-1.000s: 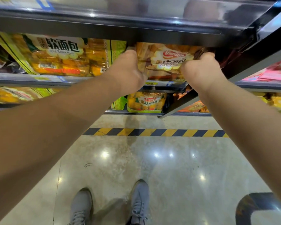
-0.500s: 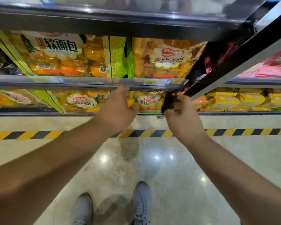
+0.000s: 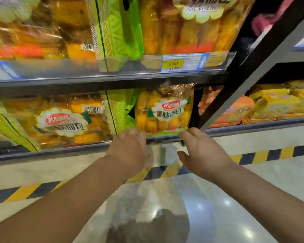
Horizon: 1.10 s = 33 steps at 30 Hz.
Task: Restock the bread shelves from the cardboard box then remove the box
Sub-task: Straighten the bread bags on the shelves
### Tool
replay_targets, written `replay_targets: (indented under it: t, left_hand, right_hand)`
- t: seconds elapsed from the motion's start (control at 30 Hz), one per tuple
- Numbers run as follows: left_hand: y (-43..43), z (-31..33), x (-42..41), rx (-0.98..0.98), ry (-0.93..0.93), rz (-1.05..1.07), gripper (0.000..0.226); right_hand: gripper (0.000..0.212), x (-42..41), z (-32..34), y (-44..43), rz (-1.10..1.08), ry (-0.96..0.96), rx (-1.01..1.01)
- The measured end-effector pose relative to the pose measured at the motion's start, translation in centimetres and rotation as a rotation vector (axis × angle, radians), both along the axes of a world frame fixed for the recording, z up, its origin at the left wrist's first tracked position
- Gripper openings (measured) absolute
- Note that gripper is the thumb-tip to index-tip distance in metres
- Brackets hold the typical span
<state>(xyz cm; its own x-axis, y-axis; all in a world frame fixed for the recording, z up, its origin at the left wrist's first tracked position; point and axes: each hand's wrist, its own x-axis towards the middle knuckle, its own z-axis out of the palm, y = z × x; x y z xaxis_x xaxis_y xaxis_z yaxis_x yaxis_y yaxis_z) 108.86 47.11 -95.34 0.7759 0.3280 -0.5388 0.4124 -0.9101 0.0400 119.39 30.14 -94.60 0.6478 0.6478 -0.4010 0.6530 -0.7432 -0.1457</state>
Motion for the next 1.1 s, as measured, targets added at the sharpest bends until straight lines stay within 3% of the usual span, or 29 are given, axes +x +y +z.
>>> replay_targets:
  t: [0.1,0.2,0.33,0.47,0.63,0.77,0.93,1.03,1.1]
  left_hand:
    - [0.3,-3.4,0.5,-0.133,-0.118,0.203,0.047]
    - [0.4,-5.6,1.4,-0.112,-0.287,0.292,0.046]
    - [0.5,-6.3,3.3,-0.228,-0.402,0.519,0.044]
    - [0.4,-6.6,5.0,-0.255,-0.404,0.621,0.041]
    - [0.1,-7.5,6.5,-0.288,-0.485,0.76,0.048]
    - [0.5,-7.9,7.7,-0.333,-0.54,0.866,0.05]
    - [0.4,-8.2,7.5,-0.449,-0.503,0.857,0.059]
    - [-0.2,-6.9,6.6,-0.47,-0.558,0.792,0.088]
    - [-0.9,-5.0,6.5,-0.445,-0.664,0.743,0.097]
  right_hand:
    - [0.026,1.5,-2.5,0.4,-0.164,0.009,0.214]
    - [0.033,3.5,-4.2,1.0,-0.346,0.097,0.387]
    - [0.044,4.2,-5.3,2.1,-0.505,0.233,0.353]
    - [0.044,4.7,-6.0,3.0,-0.565,0.276,0.348]
    - [0.053,6.2,-7.3,4.3,-0.734,0.429,0.544]
    - [0.05,6.6,-7.9,4.4,-0.757,0.487,0.676]
    - [0.049,6.4,-6.8,3.4,-0.712,0.538,0.61]
    - [0.072,4.9,-5.1,2.5,-0.59,0.375,0.613]
    - [0.083,3.4,-4.0,1.7,-0.448,0.211,0.798]
